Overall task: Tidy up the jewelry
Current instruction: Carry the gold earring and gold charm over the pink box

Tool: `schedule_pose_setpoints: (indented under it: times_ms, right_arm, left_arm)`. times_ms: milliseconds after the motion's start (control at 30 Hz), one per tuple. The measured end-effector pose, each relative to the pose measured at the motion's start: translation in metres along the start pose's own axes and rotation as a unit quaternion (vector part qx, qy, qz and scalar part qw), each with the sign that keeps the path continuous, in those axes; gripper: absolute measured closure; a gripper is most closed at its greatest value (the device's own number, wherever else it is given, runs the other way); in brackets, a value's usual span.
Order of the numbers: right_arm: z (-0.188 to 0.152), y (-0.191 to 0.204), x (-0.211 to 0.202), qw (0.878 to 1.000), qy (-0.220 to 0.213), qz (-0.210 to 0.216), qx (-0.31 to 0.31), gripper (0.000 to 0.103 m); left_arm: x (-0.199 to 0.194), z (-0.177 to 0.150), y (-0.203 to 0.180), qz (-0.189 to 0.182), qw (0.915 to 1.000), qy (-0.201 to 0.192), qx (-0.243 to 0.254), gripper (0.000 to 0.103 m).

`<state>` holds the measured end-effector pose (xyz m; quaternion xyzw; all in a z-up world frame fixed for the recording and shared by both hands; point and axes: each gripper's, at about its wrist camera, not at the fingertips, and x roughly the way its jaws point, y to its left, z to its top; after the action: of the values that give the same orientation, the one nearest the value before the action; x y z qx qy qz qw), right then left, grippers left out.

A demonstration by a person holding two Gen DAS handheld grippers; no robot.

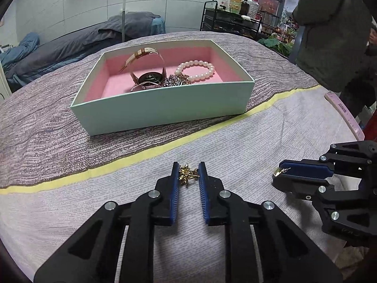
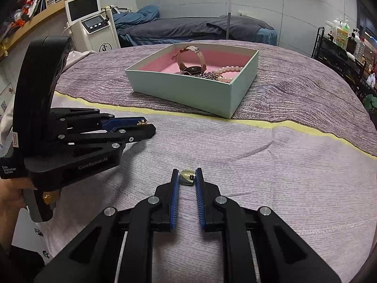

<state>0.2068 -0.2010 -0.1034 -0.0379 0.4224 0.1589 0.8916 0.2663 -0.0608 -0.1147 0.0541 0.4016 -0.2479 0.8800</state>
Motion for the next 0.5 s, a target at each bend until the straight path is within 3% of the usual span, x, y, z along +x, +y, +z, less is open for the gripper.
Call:
schedule_pose_setpoints:
  times_ms: [333, 500]
  right_arm:
    - [0.001, 0.003, -0.011, 0.999, -0.022, 0.026, -0.006, 0.090]
    - [0.023, 0.007, -0.028, 0.997, -0.048, 0.054, -0.019, 0.090]
  left_arm:
    - [-0.030, -0.015, 0.009, -0.016, 0.9993, -0.025, -0.025, 0.087]
    - [-0.054, 0.001, 0.013, -0.017, 0.9985, -0.050, -0.012, 0.086]
